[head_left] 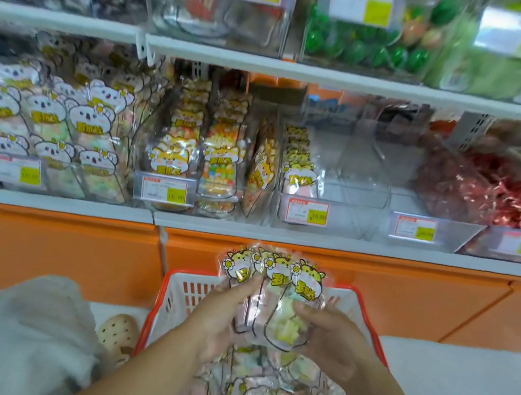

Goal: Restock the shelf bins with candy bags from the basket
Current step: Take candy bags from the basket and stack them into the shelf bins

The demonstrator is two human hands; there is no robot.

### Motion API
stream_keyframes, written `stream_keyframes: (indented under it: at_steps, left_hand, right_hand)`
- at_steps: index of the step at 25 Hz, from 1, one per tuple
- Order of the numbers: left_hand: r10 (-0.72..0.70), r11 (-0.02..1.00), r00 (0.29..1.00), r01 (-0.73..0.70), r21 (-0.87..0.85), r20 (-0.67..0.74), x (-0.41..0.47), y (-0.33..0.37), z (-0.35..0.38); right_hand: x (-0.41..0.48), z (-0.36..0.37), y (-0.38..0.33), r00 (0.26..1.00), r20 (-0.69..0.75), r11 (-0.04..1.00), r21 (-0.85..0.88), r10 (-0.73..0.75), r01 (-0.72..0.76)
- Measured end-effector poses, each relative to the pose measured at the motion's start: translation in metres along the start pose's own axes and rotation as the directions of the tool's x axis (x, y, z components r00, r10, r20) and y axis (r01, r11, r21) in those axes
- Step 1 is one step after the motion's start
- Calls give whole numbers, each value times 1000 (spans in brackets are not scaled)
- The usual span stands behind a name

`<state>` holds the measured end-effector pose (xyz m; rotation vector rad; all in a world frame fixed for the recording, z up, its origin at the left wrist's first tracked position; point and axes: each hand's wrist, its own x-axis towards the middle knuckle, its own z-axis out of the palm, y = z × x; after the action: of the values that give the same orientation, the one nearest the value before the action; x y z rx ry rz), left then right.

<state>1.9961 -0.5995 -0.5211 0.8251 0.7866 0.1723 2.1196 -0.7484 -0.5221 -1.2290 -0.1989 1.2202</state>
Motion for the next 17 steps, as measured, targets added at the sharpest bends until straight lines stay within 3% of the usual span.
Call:
stream_keyframes:
  at_steps: [8, 13, 15, 17]
  left_hand:
    - [86, 996, 986, -84, -21, 145, -9, 85, 45]
    - [241, 970, 965, -244, 20, 100, 5, 139, 67]
    - [318, 948, 948, -319, 15, 29, 15, 163, 64]
    - [369, 929, 929, -369, 15, -27, 26, 182, 55]
  right_hand:
    - [-22, -5, -89, 970, -41, 971, -6, -240, 240]
    - [-6, 17, -164, 919, -105, 913, -203, -381, 355]
    - [15, 16, -203, 826, -236, 841, -336, -512, 424]
    - [48, 11, -237, 665, -346, 704, -591, -662, 394]
